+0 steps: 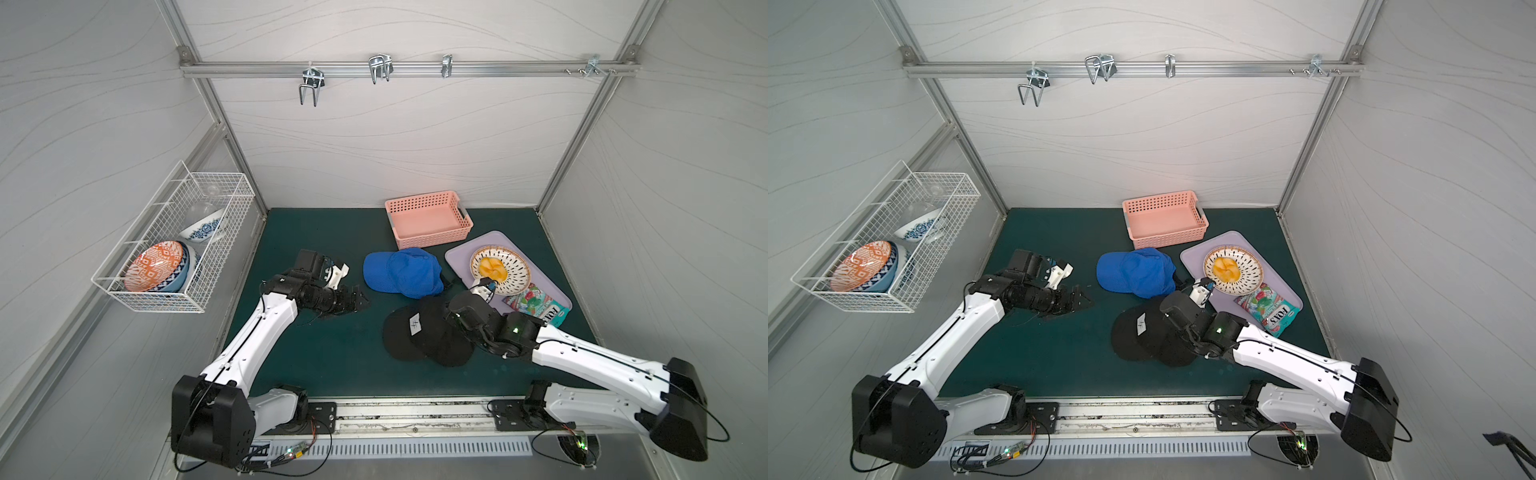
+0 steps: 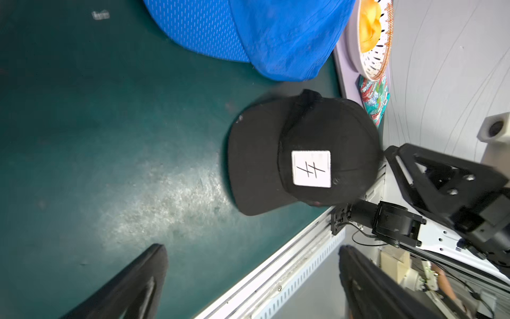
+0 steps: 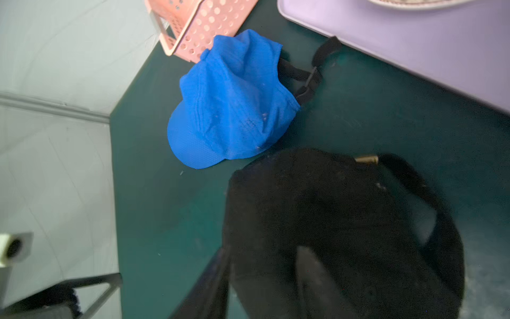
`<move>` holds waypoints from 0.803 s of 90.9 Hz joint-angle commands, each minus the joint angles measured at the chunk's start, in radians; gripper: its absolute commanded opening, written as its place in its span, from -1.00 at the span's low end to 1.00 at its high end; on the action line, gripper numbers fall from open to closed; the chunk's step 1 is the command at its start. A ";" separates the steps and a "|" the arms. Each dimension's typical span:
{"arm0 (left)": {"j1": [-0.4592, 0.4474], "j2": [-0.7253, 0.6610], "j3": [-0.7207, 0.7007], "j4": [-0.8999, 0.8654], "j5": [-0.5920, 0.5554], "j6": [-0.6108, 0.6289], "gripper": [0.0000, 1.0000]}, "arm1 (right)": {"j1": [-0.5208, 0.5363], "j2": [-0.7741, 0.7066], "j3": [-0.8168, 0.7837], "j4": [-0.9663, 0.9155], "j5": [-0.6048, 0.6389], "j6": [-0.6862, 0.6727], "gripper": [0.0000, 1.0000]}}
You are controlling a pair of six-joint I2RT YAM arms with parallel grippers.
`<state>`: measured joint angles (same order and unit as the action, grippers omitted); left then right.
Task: Turn the baseball cap inside out
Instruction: Place the baseball cap at the center of the board, then reset both arms
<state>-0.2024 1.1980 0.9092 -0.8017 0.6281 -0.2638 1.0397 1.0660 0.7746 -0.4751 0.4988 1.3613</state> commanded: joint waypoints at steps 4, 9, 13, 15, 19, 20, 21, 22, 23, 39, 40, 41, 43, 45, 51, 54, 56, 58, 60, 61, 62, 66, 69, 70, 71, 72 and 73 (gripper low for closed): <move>-0.062 0.019 -0.033 0.035 0.000 -0.020 0.96 | -0.003 -0.043 0.022 -0.093 0.023 0.081 0.56; -0.101 0.040 -0.040 0.039 -0.018 -0.017 0.93 | -0.007 -0.058 0.036 -0.119 0.038 0.045 0.65; -0.135 0.057 -0.044 0.044 -0.031 -0.011 0.91 | -0.012 -0.073 0.052 -0.135 0.049 -0.001 0.67; -0.151 0.065 -0.044 0.045 -0.039 -0.008 0.89 | -0.016 -0.080 0.061 -0.149 0.057 -0.040 0.69; -0.180 0.085 -0.043 0.047 -0.053 -0.002 0.87 | -0.022 -0.096 0.079 -0.180 0.074 -0.107 0.71; -0.187 0.090 -0.041 0.048 -0.056 -0.001 0.86 | -0.024 -0.099 0.085 -0.187 0.078 -0.121 0.72; -0.194 0.094 -0.039 0.048 -0.059 -0.001 0.85 | -0.026 -0.104 0.089 -0.193 0.081 -0.145 0.72; -0.200 0.097 -0.038 0.050 -0.061 0.000 0.85 | -0.030 -0.108 0.092 -0.198 0.083 -0.176 0.73; -0.204 0.101 -0.037 0.053 -0.062 0.002 0.84 | -0.034 -0.112 0.095 -0.203 0.083 -0.205 0.74; -0.226 0.030 -0.045 0.146 -0.140 0.024 0.88 | -0.209 -0.184 0.127 -0.230 -0.072 -0.666 0.85; -0.225 0.019 -0.044 0.151 -0.153 0.027 0.90 | -0.221 -0.189 0.127 -0.230 -0.080 -0.695 0.86; -0.224 0.008 -0.043 0.155 -0.172 0.029 0.91 | -0.235 -0.196 0.127 -0.230 -0.092 -0.722 0.88; -0.223 -0.005 -0.041 0.161 -0.210 0.035 0.94 | -0.278 -0.211 0.125 -0.230 -0.111 -0.765 0.93; -0.222 -0.025 -0.039 0.166 -0.253 0.044 0.96 | -0.316 -0.225 0.123 -0.225 -0.130 -0.804 0.97; -0.204 -0.090 -0.040 0.197 -0.374 0.078 1.00 | -0.456 -0.267 0.105 -0.185 -0.215 -0.948 0.98; -0.187 -0.121 -0.048 0.215 -0.437 0.089 1.00 | -0.536 -0.285 0.096 -0.154 -0.263 -1.003 0.98; -0.170 -0.141 -0.060 0.239 -0.486 0.094 1.00 | -0.592 -0.297 0.087 -0.133 -0.291 -1.034 0.98; -0.149 -0.158 -0.074 0.263 -0.526 0.099 1.00 | -0.659 -0.308 0.077 -0.114 -0.316 -1.058 0.98; -0.125 -0.174 -0.088 0.286 -0.565 0.101 1.00 | -0.716 -0.314 0.068 -0.095 -0.349 -1.076 0.98; -0.112 -0.186 -0.098 0.301 -0.580 0.102 1.00 | -0.752 -0.316 0.062 -0.078 -0.362 -1.083 0.98; -0.096 -0.196 -0.106 0.316 -0.593 0.102 1.00 | -0.786 -0.318 0.057 -0.064 -0.374 -1.091 0.98; -0.030 -0.229 -0.146 0.375 -0.623 0.108 1.00 | -0.921 -0.317 0.037 -0.007 -0.465 -1.109 0.98; 0.028 -0.254 -0.179 0.429 -0.637 0.111 1.00 | -1.021 -0.311 0.020 0.044 -0.535 -1.107 0.98; 0.044 -0.260 -0.188 0.443 -0.643 0.112 1.00 | -1.056 -0.308 0.012 0.064 -0.552 -1.103 0.98; 0.060 -0.264 -0.202 0.466 -0.650 0.114 1.00 | -1.083 -0.304 0.003 0.083 -0.573 -1.099 0.98; 0.076 -0.273 -0.216 0.488 -0.657 0.116 1.00 | -1.111 -0.301 -0.004 0.102 -0.597 -1.093 0.98; 0.090 -0.280 -0.228 0.508 -0.665 0.117 1.00 | -1.141 -0.297 -0.010 0.125 -0.618 -1.085 0.98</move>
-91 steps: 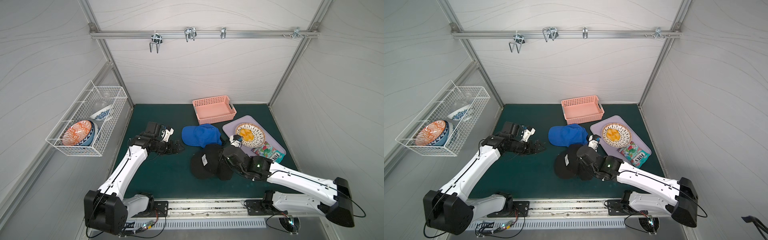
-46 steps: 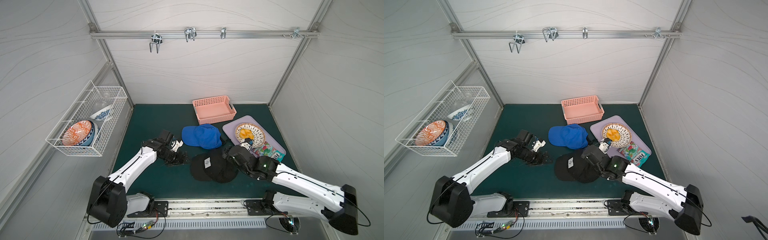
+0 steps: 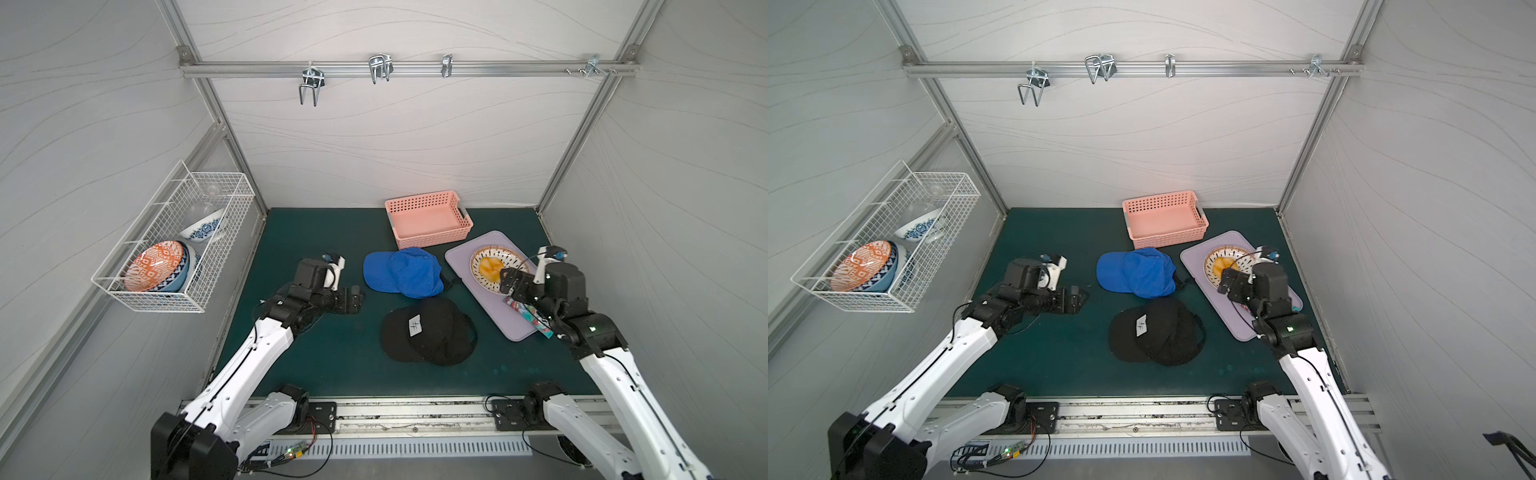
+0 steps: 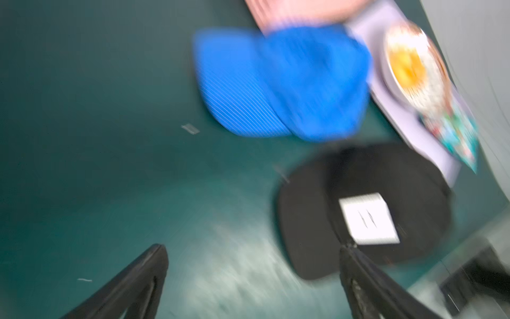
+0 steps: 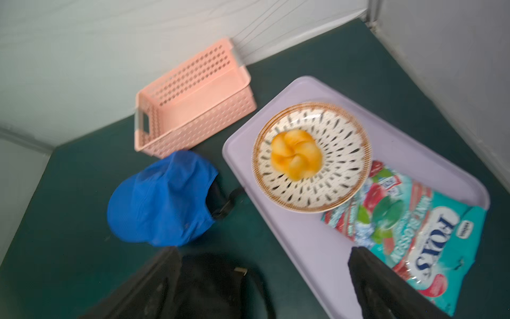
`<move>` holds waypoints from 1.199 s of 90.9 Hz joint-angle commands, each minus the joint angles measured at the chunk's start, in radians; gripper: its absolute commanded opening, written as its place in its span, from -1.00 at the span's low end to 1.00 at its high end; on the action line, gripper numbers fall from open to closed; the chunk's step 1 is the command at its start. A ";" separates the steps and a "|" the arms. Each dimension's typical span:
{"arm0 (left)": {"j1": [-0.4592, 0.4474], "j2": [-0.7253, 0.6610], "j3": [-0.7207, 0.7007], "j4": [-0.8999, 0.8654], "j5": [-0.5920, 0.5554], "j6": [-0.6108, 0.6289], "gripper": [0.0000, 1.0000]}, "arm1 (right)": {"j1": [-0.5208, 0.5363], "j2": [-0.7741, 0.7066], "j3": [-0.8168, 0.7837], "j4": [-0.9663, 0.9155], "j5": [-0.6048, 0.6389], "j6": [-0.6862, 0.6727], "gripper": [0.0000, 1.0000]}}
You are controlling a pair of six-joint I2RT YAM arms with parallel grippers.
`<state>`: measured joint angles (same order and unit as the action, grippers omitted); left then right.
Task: Turn the baseball cap inside out
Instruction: Reset both arms
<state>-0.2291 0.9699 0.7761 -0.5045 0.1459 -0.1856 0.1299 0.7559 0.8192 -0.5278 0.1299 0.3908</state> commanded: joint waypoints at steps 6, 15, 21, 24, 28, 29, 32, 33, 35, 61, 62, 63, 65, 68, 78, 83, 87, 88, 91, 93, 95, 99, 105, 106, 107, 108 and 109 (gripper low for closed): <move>0.184 -0.079 -0.181 0.349 -0.273 0.038 1.00 | -0.345 0.039 -0.120 0.310 -0.316 -0.051 0.98; 0.236 -0.091 -0.329 0.617 -0.395 0.039 1.00 | -0.391 0.052 -0.246 0.495 -0.276 0.055 0.98; 0.242 -0.080 -0.423 0.826 -0.398 0.078 1.00 | -0.376 0.051 -0.348 0.642 -0.204 0.091 0.98; 0.243 -0.066 -0.467 0.926 -0.375 0.107 1.00 | -0.353 0.052 -0.392 0.710 -0.145 0.093 0.98; 0.243 -0.025 -0.497 1.021 -0.366 0.117 1.00 | -0.301 0.059 -0.434 0.785 -0.067 0.047 0.98; 0.242 -0.014 -0.503 1.035 -0.368 0.117 1.00 | -0.284 0.064 -0.443 0.798 -0.046 0.031 0.98; 0.242 0.020 -0.518 1.102 -0.373 0.118 1.00 | -0.237 0.079 -0.458 0.827 0.041 -0.031 0.98; 0.243 0.038 -0.524 1.122 -0.374 0.120 1.00 | -0.216 0.086 -0.463 0.837 0.073 -0.047 0.98; 0.242 0.071 -0.533 1.171 -0.374 0.123 1.00 | -0.182 0.105 -0.468 0.853 0.118 -0.092 0.98; 0.229 0.569 -0.526 1.657 -0.234 0.211 0.99 | -0.080 0.452 -0.517 1.224 0.114 -0.314 0.98; 0.227 0.590 -0.522 1.693 -0.236 0.218 0.99 | -0.080 0.466 -0.516 1.235 0.108 -0.320 0.98; 0.226 0.611 -0.516 1.712 -0.240 0.226 0.99 | -0.081 0.479 -0.514 1.247 0.096 -0.325 0.98; 0.221 0.614 -0.496 1.686 -0.250 0.232 0.99 | -0.081 0.500 -0.510 1.277 0.078 -0.341 0.98; 0.214 0.567 -0.455 1.487 -0.269 0.216 0.99 | -0.083 0.545 -0.499 1.308 0.040 -0.359 0.98; 0.237 0.585 -0.357 1.346 -0.263 0.182 0.99 | -0.093 0.720 -0.447 1.369 -0.060 -0.390 0.98; 0.246 0.592 -0.356 1.360 -0.254 0.177 0.99 | -0.094 0.799 -0.425 1.417 -0.086 -0.405 0.98; 0.244 0.596 -0.362 1.378 -0.255 0.181 0.99 | -0.114 0.795 -0.385 1.335 -0.100 -0.392 0.98; 0.245 0.594 -0.361 1.358 -0.254 0.179 0.99 | -0.124 0.790 -0.370 1.293 -0.109 -0.383 0.98; 0.246 0.579 -0.352 1.331 -0.252 0.175 0.99 | -0.146 0.810 -0.359 1.279 -0.145 -0.363 0.98; 0.246 0.580 -0.355 1.351 -0.254 0.177 0.99 | -0.153 0.822 -0.361 1.308 -0.168 -0.352 0.98; 0.245 0.588 -0.358 1.370 -0.256 0.179 0.99 | -0.153 0.818 -0.357 1.290 -0.173 -0.352 0.98; 0.245 0.589 -0.363 1.361 -0.254 0.179 0.99 | -0.139 0.809 -0.354 1.261 -0.152 -0.363 0.98; 0.244 0.581 -0.359 1.353 -0.254 0.178 0.99 | -0.138 0.803 -0.359 1.271 -0.141 -0.364 0.98; 0.243 0.582 -0.360 1.359 -0.254 0.179 0.99 | -0.138 0.799 -0.359 1.265 -0.141 -0.365 0.98; 0.245 0.584 -0.361 1.364 -0.255 0.179 0.99 | -0.138 0.798 -0.361 1.265 -0.141 -0.365 0.98; 0.245 0.585 -0.363 1.367 -0.254 0.179 0.99 | -0.138 0.799 -0.362 1.270 -0.141 -0.364 0.98; 0.244 0.585 -0.364 1.367 -0.254 0.179 0.99 | -0.137 0.801 -0.363 1.276 -0.141 -0.365 0.98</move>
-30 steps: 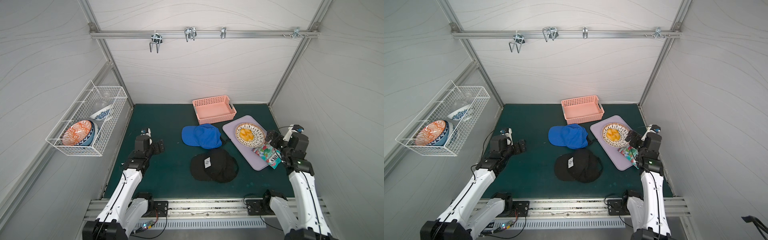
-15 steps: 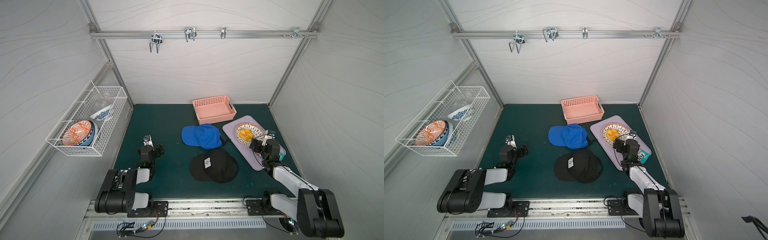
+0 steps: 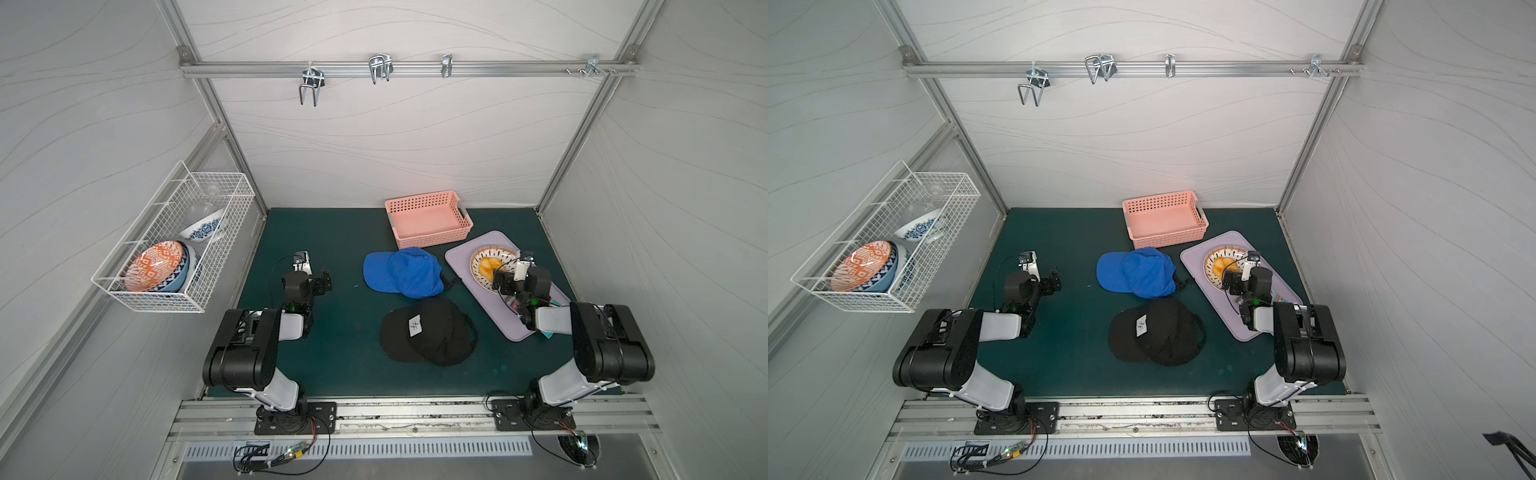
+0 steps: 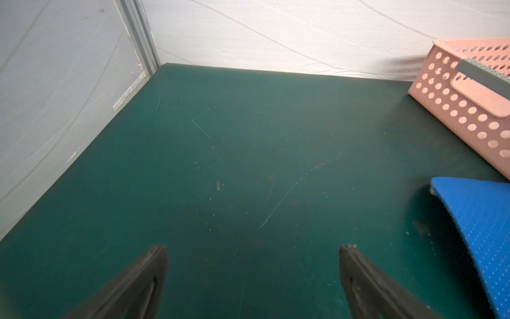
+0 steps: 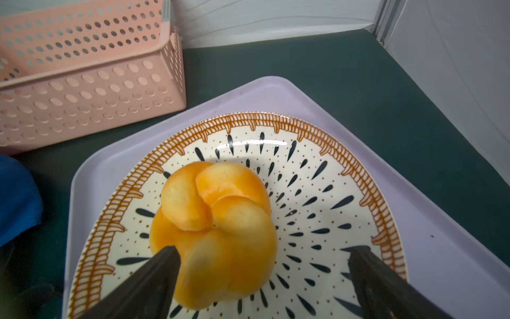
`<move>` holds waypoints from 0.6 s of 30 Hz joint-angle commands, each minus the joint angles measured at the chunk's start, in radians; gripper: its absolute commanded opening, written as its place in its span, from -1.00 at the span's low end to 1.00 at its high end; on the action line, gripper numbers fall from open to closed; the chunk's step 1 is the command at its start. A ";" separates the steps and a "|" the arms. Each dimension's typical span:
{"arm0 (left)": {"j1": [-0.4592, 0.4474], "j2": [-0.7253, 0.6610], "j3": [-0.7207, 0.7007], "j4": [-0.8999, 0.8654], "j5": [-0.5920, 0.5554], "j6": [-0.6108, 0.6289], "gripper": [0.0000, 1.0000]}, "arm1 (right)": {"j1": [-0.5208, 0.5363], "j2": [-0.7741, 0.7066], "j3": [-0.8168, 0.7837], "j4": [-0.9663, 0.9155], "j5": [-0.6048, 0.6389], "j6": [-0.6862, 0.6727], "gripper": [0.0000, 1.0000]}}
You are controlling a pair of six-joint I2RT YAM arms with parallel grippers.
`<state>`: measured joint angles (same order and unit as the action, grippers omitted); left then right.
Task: Turn the baseball cap inside out
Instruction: Reset both arms
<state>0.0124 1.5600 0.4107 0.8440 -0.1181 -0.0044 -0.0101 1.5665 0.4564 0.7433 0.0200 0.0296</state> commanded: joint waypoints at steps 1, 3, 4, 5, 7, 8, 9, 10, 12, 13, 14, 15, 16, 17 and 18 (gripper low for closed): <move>0.002 -0.005 0.002 0.014 0.009 -0.003 0.99 | 0.004 -0.008 0.001 0.007 -0.032 -0.004 0.98; 0.003 -0.012 0.004 0.004 0.011 -0.003 0.99 | 0.004 -0.010 0.001 0.003 -0.030 -0.006 0.98; 0.003 -0.007 0.004 0.010 0.011 -0.002 0.99 | 0.003 -0.009 0.002 0.001 -0.031 -0.006 0.98; 0.002 -0.008 0.003 0.007 0.012 -0.003 0.99 | 0.004 -0.011 0.001 0.000 -0.030 -0.005 0.98; 0.003 -0.009 0.005 0.004 0.011 -0.003 0.99 | 0.004 -0.011 0.002 0.000 -0.029 -0.005 0.98; 0.003 -0.008 0.004 0.008 0.010 -0.004 0.99 | 0.004 -0.008 0.004 -0.001 -0.030 -0.005 0.98; 0.003 -0.008 0.004 0.004 0.012 -0.003 0.99 | 0.004 -0.007 0.005 -0.005 -0.031 -0.005 0.98; 0.002 -0.010 0.004 0.004 0.012 -0.003 0.99 | 0.001 -0.003 0.007 -0.003 -0.037 -0.004 0.98; 0.003 -0.009 0.004 0.005 0.012 -0.003 0.99 | -0.002 0.006 0.019 -0.014 -0.044 -0.001 0.98; 0.003 -0.009 0.004 0.005 0.012 -0.003 1.00 | -0.005 0.005 0.019 -0.015 -0.046 0.000 0.98; 0.003 -0.009 0.004 0.004 0.011 -0.003 1.00 | -0.004 0.006 0.018 -0.015 -0.046 -0.001 0.98; 0.003 -0.009 0.004 0.005 0.012 -0.004 0.99 | -0.004 0.003 0.016 -0.013 -0.047 -0.001 0.99; 0.003 -0.009 0.004 0.004 0.012 -0.003 0.99 | -0.004 -0.001 0.012 -0.011 -0.047 0.000 0.98; 0.003 -0.008 0.004 0.004 0.012 -0.004 0.99 | -0.003 -0.004 0.007 -0.003 -0.041 -0.004 0.98; 0.002 -0.008 0.004 0.005 0.012 -0.003 0.99 | 0.001 -0.009 0.002 0.000 -0.032 -0.005 0.98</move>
